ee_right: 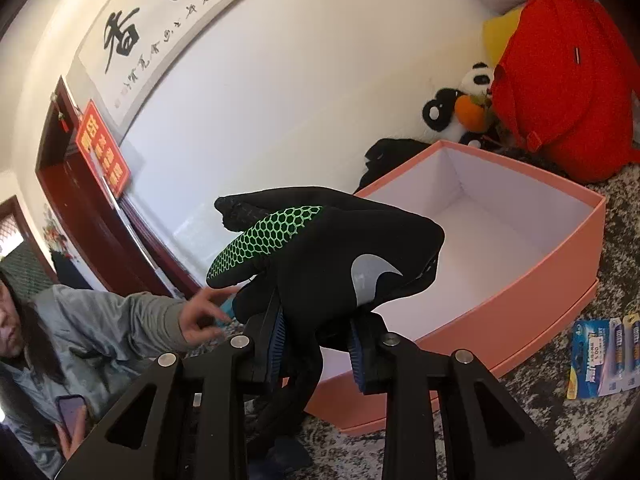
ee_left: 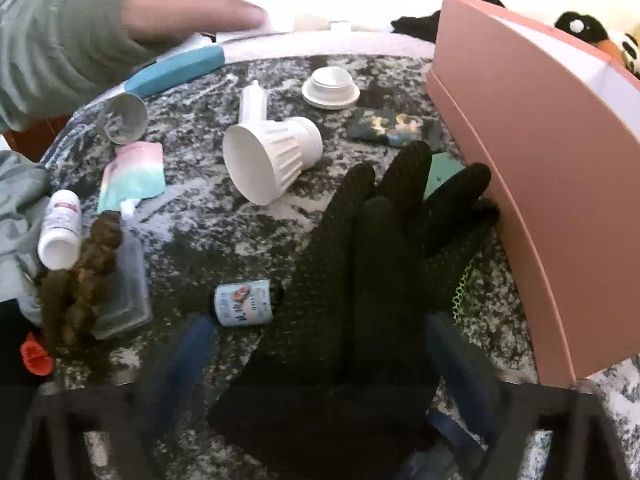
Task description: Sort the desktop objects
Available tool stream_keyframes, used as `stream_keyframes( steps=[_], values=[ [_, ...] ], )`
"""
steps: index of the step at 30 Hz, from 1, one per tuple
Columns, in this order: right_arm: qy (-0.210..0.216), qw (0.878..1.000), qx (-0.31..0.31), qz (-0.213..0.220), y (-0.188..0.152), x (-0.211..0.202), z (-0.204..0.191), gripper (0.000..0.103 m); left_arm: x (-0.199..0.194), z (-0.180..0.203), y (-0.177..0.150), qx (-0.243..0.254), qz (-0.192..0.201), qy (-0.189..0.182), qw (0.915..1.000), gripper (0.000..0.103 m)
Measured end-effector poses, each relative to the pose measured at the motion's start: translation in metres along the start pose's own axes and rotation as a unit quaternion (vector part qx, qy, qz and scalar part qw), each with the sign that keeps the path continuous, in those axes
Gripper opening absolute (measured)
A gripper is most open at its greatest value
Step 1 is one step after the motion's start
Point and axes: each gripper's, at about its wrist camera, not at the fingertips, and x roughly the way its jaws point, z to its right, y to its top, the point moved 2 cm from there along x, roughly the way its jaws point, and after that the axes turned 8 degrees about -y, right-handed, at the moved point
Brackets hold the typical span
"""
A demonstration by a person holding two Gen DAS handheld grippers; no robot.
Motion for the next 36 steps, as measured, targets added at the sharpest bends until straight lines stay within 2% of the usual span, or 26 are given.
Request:
stream_keyframes(
  steps=[2, 5, 7, 8, 10, 13, 14, 17, 20, 21, 24, 31, 36],
  values=[
    [0.001, 1.0, 0.006, 0.0, 0.001, -0.001, 0.002, 0.033, 0.006, 0.002, 0.001, 0.008, -0.008, 0.003, 0.9999, 0.095],
    [0.0, 1.0, 0.013, -0.001, 0.002, -0.001, 0.006, 0.033, 0.032, 0.01, 0.002, 0.036, -0.063, 0.019, 0.9972, 0.097],
    [0.004, 1.0, 0.018, -0.004, 0.002, -0.002, 0.009, 0.033, 0.052, 0.016, 0.007, 0.066, -0.111, 0.027, 0.9912, 0.099],
    [0.006, 1.0, 0.019, -0.005, 0.003, -0.002, 0.01, 0.033, 0.055, 0.015, 0.012, 0.074, -0.117, 0.023, 0.9901, 0.102],
    [0.006, 1.0, 0.02, -0.004, 0.004, -0.004, 0.011, 0.033, 0.059, 0.008, 0.019, 0.07, -0.126, 0.004, 0.9895, 0.102],
    [0.001, 1.0, 0.022, 0.0, 0.006, -0.006, 0.014, 0.034, 0.061, 0.008, 0.021, 0.067, -0.108, 0.015, 0.9918, 0.102],
    [0.0, 1.0, 0.025, 0.0, 0.007, -0.006, 0.015, 0.034, 0.06, 0.011, 0.021, 0.072, -0.1, 0.018, 0.9922, 0.095],
    [0.001, 0.999, 0.034, -0.003, 0.007, -0.005, 0.018, 0.034, 0.057, 0.012, 0.02, 0.047, -0.103, -0.064, 0.9914, 0.044],
    [0.001, 0.999, 0.034, 0.007, 0.009, -0.009, 0.019, 0.034, 0.048, 0.008, 0.023, 0.033, -0.084, -0.054, 0.9944, 0.018],
    [0.004, 0.999, 0.031, 0.012, 0.01, -0.011, 0.017, 0.034, 0.046, 0.007, 0.023, 0.034, -0.077, -0.049, 0.9952, 0.015],
    [0.013, 1.0, 0.018, 0.022, 0.011, -0.016, 0.012, 0.034, 0.04, 0.009, 0.022, 0.04, -0.067, -0.043, 0.996, 0.014],
    [-0.005, 1.0, 0.011, -0.009, 0.004, -0.001, 0.013, 0.034, 0.034, 0.004, 0.027, 0.023, -0.052, -0.046, 0.9973, 0.013],
    [-0.016, 1.0, 0.009, -0.009, 0.005, 0.001, 0.015, 0.034, 0.015, -0.001, 0.033, 0.007, -0.025, -0.044, 0.9987, 0.013]
  ],
)
